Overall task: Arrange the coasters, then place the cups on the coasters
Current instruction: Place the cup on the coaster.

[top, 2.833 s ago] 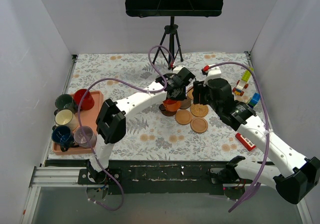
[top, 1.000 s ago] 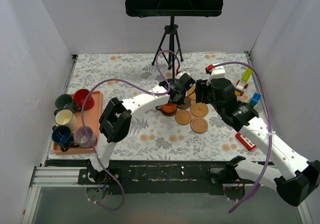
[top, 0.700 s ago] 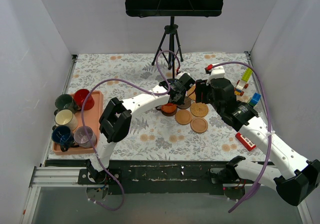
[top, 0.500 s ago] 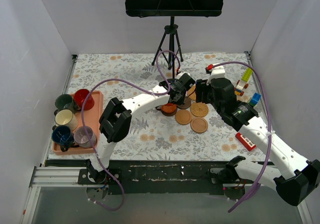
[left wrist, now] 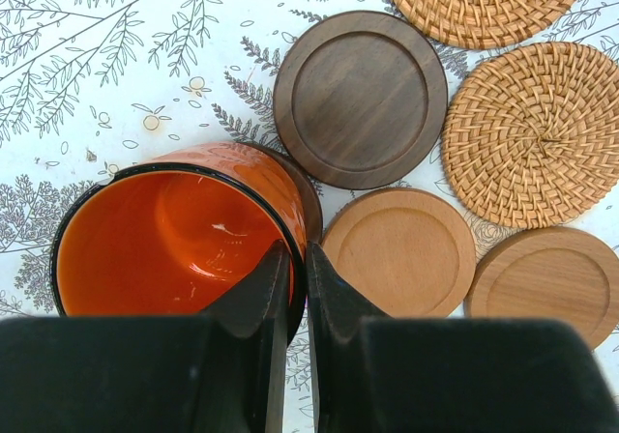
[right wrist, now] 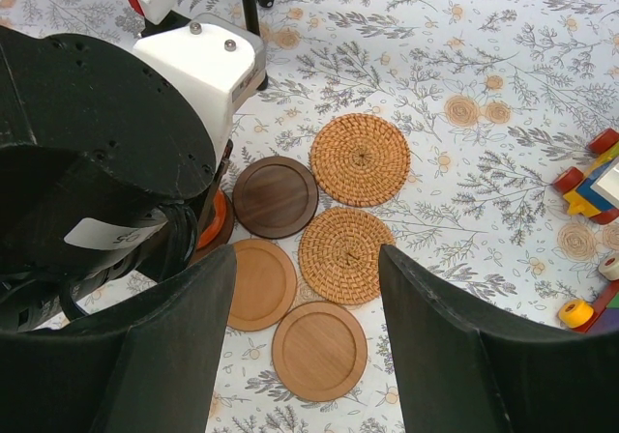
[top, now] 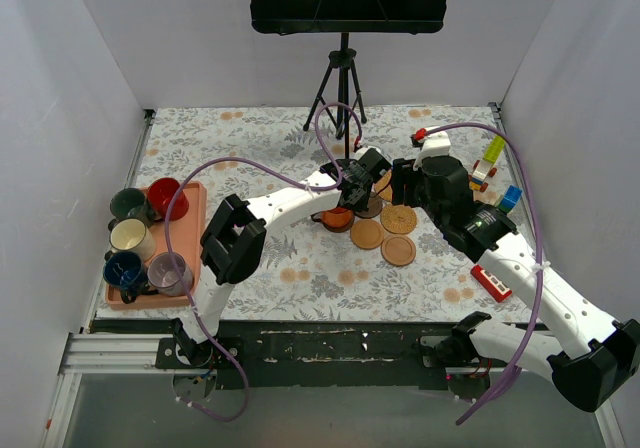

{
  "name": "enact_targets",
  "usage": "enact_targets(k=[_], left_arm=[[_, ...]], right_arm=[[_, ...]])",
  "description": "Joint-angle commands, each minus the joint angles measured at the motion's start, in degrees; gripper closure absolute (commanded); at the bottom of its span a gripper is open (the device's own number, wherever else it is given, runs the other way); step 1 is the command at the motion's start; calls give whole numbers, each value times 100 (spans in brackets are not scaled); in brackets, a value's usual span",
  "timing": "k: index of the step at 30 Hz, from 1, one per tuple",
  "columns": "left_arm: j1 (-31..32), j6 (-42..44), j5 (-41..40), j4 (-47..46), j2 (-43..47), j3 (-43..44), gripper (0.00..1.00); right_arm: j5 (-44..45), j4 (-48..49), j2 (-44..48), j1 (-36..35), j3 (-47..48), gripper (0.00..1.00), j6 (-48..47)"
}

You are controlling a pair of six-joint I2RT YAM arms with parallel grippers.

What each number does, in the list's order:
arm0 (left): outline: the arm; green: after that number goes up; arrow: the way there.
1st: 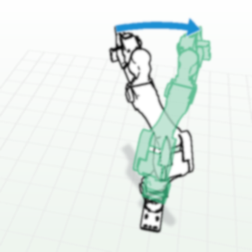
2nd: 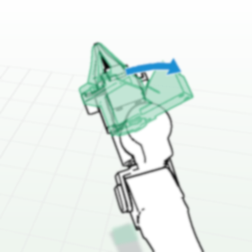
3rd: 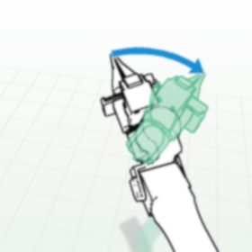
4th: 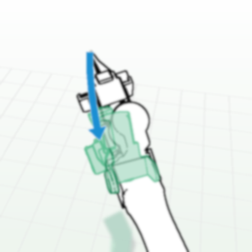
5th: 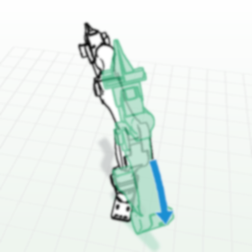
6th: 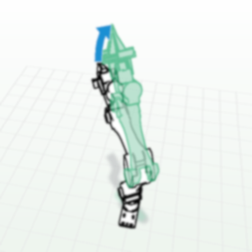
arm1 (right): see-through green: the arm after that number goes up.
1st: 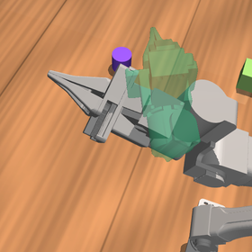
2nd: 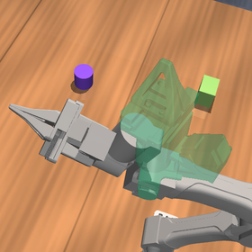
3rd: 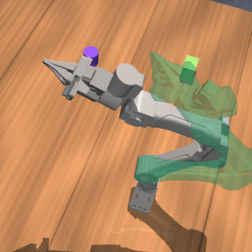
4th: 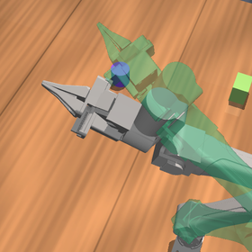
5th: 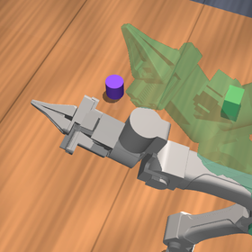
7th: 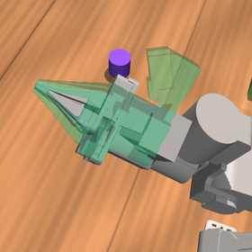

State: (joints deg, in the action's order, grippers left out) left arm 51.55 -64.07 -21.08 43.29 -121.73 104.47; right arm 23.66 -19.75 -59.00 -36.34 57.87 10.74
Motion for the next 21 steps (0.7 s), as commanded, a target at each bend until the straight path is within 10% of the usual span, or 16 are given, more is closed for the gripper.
enact_targets(k=[1,21], left_arm=[[13,79,-81,-13,9,188,100],[13,9,-28,-40,-26,294,100]], right_arm=[[33,120,29,39,234,31,33],[33,85,56,74,208,31,33]])
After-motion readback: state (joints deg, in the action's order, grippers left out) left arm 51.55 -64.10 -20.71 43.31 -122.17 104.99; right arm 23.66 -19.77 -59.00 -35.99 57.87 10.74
